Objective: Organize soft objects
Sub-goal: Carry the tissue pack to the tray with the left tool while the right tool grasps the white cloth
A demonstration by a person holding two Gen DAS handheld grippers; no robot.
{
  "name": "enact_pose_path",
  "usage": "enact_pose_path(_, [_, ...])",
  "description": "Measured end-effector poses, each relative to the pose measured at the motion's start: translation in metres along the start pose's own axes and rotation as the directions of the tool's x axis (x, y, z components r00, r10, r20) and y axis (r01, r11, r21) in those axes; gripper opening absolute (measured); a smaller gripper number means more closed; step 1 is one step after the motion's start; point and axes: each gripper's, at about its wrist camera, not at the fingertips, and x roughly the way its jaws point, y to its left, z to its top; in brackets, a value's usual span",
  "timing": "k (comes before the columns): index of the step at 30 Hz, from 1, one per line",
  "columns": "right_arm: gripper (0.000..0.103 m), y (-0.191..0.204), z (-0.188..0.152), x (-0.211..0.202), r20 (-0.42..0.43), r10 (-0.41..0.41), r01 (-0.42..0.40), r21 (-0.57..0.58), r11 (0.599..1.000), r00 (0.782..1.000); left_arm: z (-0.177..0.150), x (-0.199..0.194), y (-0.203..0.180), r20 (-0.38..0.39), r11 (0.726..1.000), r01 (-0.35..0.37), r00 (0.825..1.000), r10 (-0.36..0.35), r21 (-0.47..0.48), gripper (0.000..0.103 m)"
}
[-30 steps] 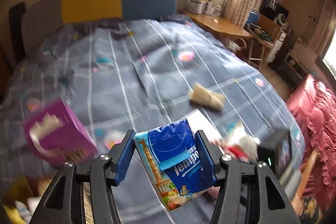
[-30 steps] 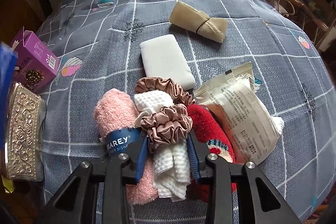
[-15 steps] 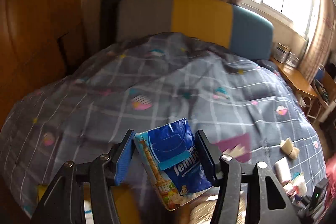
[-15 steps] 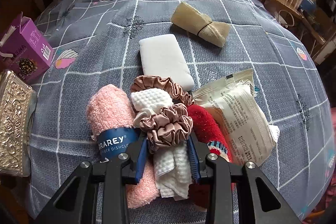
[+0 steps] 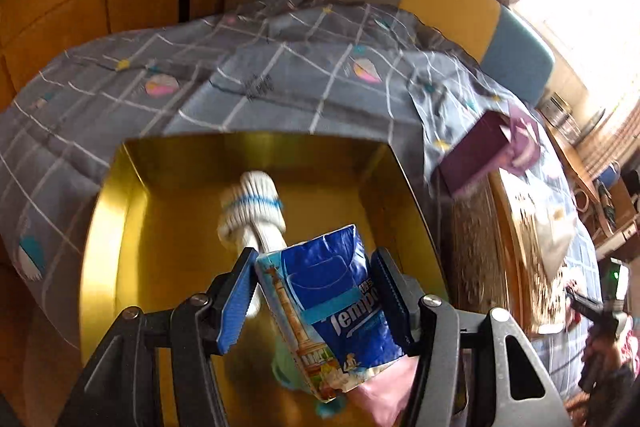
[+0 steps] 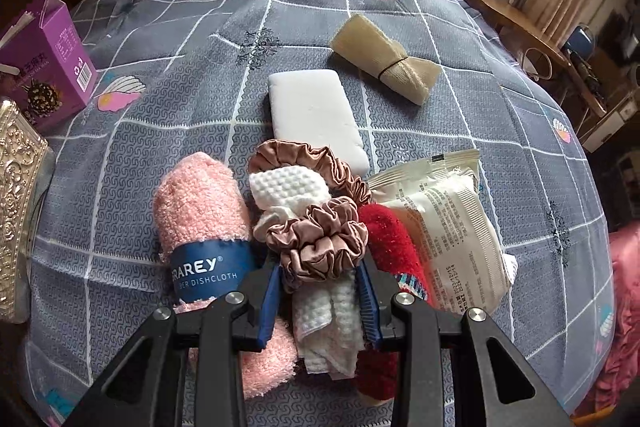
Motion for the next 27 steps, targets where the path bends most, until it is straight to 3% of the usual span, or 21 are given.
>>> enact_pose_path(3, [0.035,0.003,-0.001,0.002,-0.001,-0.022,0.022,-0.019,1.000,1.000,0.000,0.006,-0.004,0.016,1.000,0.016,1.000,-0.016,0.000,0.059])
enact_pose_path(10, [0.035,0.005,-0.003,0.001,0.002,-0.041,0.041,-0.009,0.999,0.999,0.018,0.012,-0.018,0.067,0.999,-0.035,0.997,0.035,-0.009,0.063])
enact_pose_path(14, [0.035,0.006,-0.003,0.000,0.003,-0.047,0.047,-0.010,0.999,0.999,0.012,-0.004,-0.032,0.124,0.995,-0.083,0.990,0.074,0.062,0.081])
enact_pose_path(27, [0.034,-0.002,-0.001,-0.005,0.021,-0.032,0.032,0.040,0.999,0.999,-0.034,-0.043,-0.049,0.185,0.978,-0.149,0.975,0.121,0.145,0.081])
